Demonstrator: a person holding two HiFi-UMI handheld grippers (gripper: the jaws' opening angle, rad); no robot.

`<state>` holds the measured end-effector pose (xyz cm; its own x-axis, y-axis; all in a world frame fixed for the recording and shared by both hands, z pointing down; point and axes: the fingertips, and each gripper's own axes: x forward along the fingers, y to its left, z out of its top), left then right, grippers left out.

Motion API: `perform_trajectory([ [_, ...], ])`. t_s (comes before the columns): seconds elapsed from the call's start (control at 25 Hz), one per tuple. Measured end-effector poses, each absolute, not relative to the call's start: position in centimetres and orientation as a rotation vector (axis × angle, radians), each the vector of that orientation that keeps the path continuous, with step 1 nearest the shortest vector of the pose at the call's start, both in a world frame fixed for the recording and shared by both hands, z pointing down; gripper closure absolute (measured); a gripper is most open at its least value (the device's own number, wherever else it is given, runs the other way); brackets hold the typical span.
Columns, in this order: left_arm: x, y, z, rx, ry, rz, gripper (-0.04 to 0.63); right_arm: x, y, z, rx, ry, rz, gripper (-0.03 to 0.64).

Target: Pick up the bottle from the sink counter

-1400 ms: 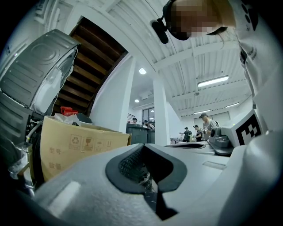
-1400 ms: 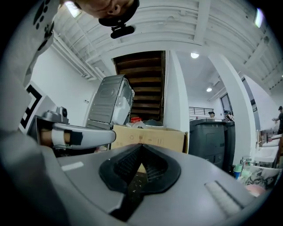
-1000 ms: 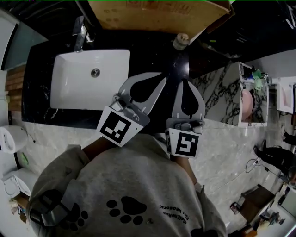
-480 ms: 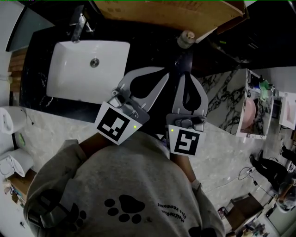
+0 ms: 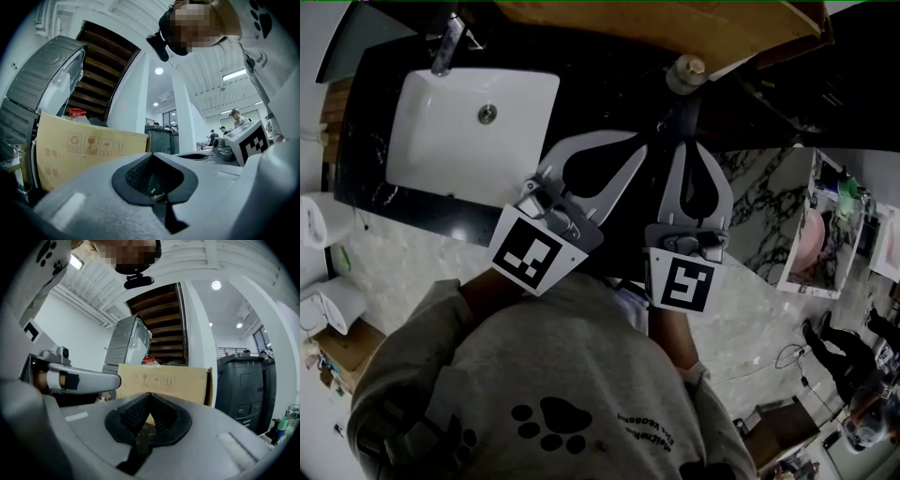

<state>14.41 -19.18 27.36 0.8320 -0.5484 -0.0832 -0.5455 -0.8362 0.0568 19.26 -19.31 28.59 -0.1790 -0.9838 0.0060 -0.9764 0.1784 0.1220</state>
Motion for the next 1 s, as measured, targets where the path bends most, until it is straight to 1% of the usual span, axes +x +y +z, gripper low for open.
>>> perform_trajectory([
  [1.0,17.3,-23.7,32.9,2.939,-0.898,-0.087,0.597,22.8,-26.0,35.7,1.883,-2.35,-0.076,0.615],
])
